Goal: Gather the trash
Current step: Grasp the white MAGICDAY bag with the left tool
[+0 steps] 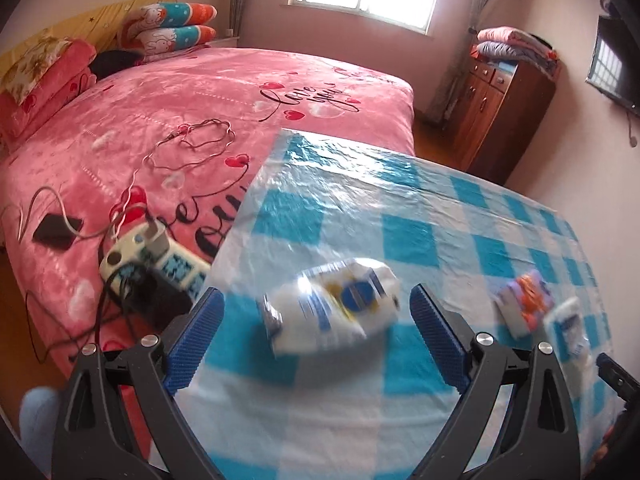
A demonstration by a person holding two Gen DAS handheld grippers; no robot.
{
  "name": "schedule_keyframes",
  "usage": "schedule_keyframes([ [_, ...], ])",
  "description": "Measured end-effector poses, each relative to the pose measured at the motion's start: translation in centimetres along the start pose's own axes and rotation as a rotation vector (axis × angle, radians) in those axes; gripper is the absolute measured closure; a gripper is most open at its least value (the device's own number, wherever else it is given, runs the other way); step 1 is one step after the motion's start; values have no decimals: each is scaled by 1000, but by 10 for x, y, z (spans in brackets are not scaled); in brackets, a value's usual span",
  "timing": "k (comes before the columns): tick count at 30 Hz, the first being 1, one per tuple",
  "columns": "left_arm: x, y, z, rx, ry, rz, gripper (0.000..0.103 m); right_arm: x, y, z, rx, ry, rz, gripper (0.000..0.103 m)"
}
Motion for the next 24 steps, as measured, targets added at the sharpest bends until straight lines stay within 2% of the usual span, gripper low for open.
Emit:
schedule_keyframes([
  [5, -6, 1, 28, 23, 45, 7, 9, -7, 2, 16, 12, 13, -30, 9],
  [9, -2, -13, 39, 80, 71, 22, 9, -10, 3, 22, 12, 13, -45, 9],
  [12, 4, -33, 36, 93, 74, 74, 9, -14, 3, 26, 15, 4, -57, 9],
  [16, 17, -72, 27, 180, 88, 137, 9, -18, 3, 30, 14, 3, -60, 9],
  [20, 26, -105, 17, 236, 92, 215, 9, -21, 5, 37, 19, 9, -74, 9],
  [24, 15, -108, 9, 188, 46, 236, 9, -25, 7, 45, 39, 4, -102, 9],
])
Point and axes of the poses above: each gripper's, at about its wrist camera, not at the fingertips, and z roughly the way its jaws point, y to its left, x to its underside, the point moved 8 cm from there along z, roughly the way its jaws point, and after that the axes turned 15 degrees about z, right-handed, at the moved point
